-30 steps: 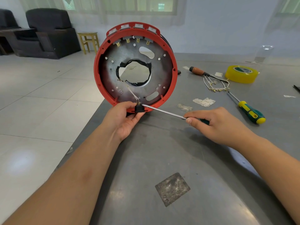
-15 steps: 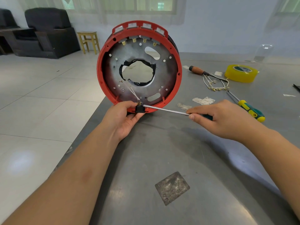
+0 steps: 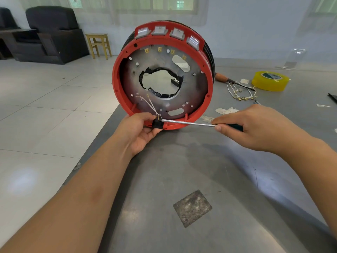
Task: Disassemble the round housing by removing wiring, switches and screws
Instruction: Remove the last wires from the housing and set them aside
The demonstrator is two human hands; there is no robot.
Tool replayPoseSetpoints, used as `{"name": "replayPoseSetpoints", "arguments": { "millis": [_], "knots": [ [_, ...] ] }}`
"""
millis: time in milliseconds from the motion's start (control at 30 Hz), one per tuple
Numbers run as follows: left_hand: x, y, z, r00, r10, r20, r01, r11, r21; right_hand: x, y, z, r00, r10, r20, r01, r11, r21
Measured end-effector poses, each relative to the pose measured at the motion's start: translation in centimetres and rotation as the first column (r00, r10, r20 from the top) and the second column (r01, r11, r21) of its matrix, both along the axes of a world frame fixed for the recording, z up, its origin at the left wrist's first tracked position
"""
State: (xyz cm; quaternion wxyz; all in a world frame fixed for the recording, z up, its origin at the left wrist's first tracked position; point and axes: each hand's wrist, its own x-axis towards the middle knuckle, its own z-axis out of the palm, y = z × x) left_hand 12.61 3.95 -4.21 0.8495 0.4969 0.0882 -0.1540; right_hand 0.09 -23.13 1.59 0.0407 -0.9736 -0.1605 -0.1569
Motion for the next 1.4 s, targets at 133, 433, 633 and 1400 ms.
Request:
{"name": "replayPoseSetpoints", "arguments": {
  "millis": [133, 433, 633, 1400],
  "knots": [
    [0.1, 0.2, 0.1, 0.999, -0.021, -0.037, 0.021, 1.000, 0.002, 0.1, 0.4, -1.0, 0.999, -0.019, -0.051, 0.023, 0.996, 0.088],
    [0.0, 0.3, 0.3, 0.995, -0.005, -0.098, -0.006, 0.994, -0.111, 0.5, 0.8, -2.8, 0.994, -0.049, -0.102, 0.071, 0.973, 0.219],
    [0.1, 0.2, 0.1, 0.992, 0.009, -0.125, -0.031, 0.985, -0.169, 0.5, 1.0, -3.7, 0.994, -0.033, -0.100, 0.063, 0.949, 0.310],
    [0.4, 0.0, -0.5, 0.995, 0.081, -0.067, -0.092, 0.977, -0.191, 0.5, 1.6, -4.0, 0.961, -0.040, -0.272, 0.162, 0.881, 0.444]
  ]
}}
